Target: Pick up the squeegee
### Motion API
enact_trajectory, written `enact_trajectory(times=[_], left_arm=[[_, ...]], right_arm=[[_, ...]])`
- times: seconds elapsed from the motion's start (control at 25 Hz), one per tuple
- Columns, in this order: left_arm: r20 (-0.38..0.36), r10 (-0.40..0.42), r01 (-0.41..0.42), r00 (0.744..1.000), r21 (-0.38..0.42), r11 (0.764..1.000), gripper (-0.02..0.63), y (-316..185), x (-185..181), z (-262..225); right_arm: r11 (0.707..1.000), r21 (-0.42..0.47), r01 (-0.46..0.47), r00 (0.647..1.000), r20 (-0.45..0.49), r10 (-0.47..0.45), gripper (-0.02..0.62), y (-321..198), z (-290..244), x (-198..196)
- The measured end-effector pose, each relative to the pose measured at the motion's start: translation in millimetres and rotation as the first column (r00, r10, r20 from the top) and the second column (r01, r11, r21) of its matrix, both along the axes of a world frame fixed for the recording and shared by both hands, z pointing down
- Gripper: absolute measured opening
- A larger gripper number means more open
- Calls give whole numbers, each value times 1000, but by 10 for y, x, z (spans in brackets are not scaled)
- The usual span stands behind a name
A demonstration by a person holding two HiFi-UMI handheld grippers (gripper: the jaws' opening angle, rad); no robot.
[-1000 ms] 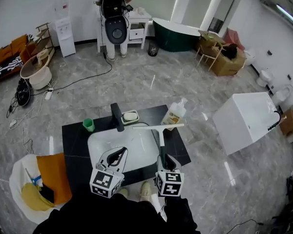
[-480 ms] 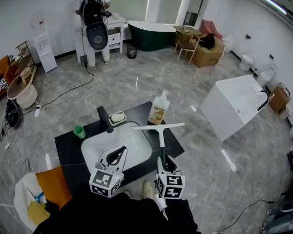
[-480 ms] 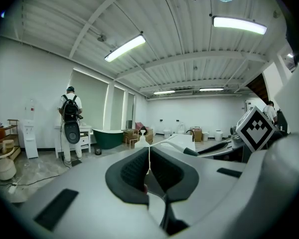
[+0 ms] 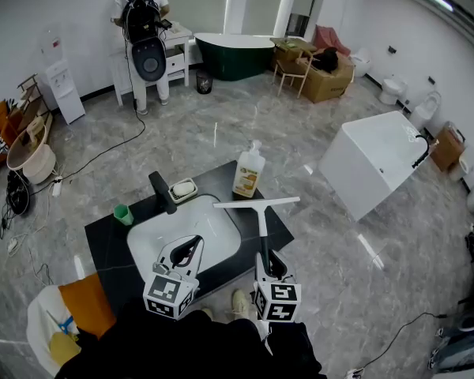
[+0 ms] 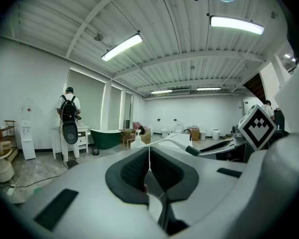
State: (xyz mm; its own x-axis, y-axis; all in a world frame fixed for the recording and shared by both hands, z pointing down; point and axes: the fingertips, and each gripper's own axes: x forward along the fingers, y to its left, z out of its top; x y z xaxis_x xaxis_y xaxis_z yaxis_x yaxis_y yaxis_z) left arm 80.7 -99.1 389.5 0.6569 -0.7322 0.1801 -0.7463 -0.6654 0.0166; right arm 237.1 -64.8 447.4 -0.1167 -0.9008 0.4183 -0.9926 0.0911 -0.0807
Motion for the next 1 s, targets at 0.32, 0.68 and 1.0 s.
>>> enact_trajectory(times=[0.32, 0.68, 1.0], left_arm=[[5, 0, 0, 1000, -14, 1000, 28, -36, 40, 48], [5, -10, 11, 1000, -17, 1000, 28, -54, 53, 65], [3, -20, 20, 1000, -22, 1000, 28, -53, 62, 69]], right_arm=[[1000, -10, 5, 1000, 16, -5, 111, -36, 8, 19], [1000, -7, 23, 1000, 18, -23, 112, -73, -4, 22], [999, 3, 34, 999, 14, -34, 112, -115, -36, 46]])
